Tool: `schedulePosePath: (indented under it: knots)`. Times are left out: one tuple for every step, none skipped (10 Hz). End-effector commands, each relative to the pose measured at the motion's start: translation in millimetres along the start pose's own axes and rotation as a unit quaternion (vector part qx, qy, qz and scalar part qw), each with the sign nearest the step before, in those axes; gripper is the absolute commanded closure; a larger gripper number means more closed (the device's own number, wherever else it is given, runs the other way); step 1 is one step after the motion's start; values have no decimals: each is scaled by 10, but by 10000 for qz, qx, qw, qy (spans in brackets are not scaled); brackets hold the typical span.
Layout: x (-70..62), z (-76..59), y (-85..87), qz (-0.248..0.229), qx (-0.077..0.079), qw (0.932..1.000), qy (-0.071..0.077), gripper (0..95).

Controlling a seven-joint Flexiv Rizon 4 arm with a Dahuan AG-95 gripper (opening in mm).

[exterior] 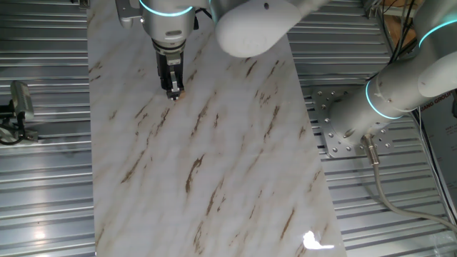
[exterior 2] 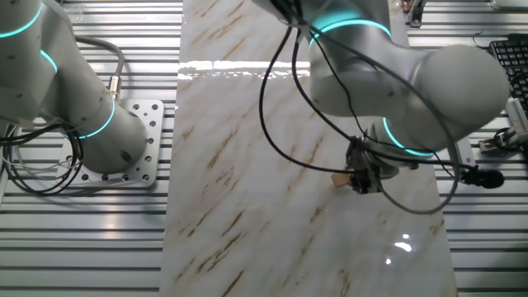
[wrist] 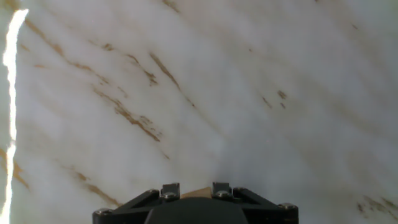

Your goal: Pick up the small block on the left and move it to the right

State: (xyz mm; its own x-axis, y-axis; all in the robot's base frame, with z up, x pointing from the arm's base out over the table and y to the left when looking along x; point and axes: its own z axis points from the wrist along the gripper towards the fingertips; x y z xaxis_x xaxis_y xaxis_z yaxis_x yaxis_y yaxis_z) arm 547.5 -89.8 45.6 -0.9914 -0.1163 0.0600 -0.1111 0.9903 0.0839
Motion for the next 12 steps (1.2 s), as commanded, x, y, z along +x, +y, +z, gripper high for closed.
schedulePosePath:
  knots:
    - [-47, 17, 81, 137, 50, 9999, 5, 950]
    - [-51, 18, 93, 159, 57, 9999, 5, 950]
    - [-75, 33, 188, 349, 92, 9993, 2, 950]
    - [-80, 53, 268, 442, 169, 9989, -12, 950]
    - [-75, 60, 301, 489, 164, 9987, -25, 950]
    - [-64, 69, 340, 510, 200, 9985, -43, 950]
    - [-45, 82, 429, 628, 240, 9977, -59, 950]
    - [-45, 81, 501, 702, 303, 9971, -58, 950]
    - [-45, 70, 561, 794, 301, 9964, -52, 950]
    - [-45, 59, 623, 869, 330, 9957, -51, 950]
    - [-50, 65, 683, 969, 336, 9947, -61, 950]
    - [-56, 100, 748, 1074, 366, 9935, -113, 950]
